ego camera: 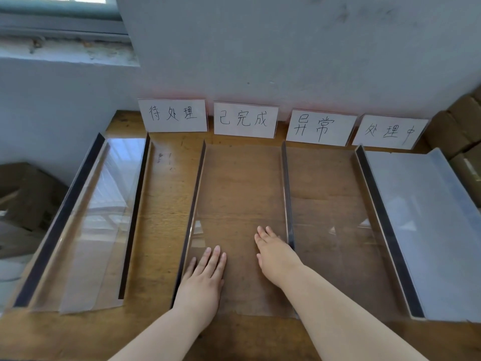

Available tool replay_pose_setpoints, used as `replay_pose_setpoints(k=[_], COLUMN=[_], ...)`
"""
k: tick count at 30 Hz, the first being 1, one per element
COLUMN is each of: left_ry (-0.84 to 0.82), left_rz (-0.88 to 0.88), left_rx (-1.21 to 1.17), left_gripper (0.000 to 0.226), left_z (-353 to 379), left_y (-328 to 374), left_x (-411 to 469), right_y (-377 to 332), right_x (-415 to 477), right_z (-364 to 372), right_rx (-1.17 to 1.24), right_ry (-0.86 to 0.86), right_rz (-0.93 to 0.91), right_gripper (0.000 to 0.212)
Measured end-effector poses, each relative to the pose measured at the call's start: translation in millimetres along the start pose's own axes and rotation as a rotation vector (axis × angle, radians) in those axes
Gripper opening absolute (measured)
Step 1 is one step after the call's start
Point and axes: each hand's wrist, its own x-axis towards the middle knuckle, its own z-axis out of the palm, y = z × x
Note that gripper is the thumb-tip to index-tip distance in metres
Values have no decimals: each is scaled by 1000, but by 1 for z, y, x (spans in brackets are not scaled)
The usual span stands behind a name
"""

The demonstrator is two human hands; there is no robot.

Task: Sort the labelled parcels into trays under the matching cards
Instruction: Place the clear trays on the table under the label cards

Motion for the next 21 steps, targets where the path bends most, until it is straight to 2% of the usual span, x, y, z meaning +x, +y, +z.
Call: replay_pose_setpoints(k=[3, 6, 12, 18, 21], left_ry=[64, 28, 188, 371, 386], left_rz=[2, 1, 10, -88, -210], left_rx=[0, -1, -58, -162, -205], left_gripper=[48, 54, 52, 50, 52], left_z=[-6, -10, -34, -64, -71], left_y=[4, 4, -16, -71, -110], left_x=[-2, -2, -1, -1, -7], right_y=[-4, -9, -30, -64, -81], right_x=[-1, -5, -17, -13, -8], right_z=[1, 2, -1, -7, -8], right_rx=[3, 21, 65, 88, 89], right_ry=[27, 56, 143, 191, 215], right_rz=[25, 53, 27, -30, -45], right_gripper=[54, 55, 55, 53, 54])
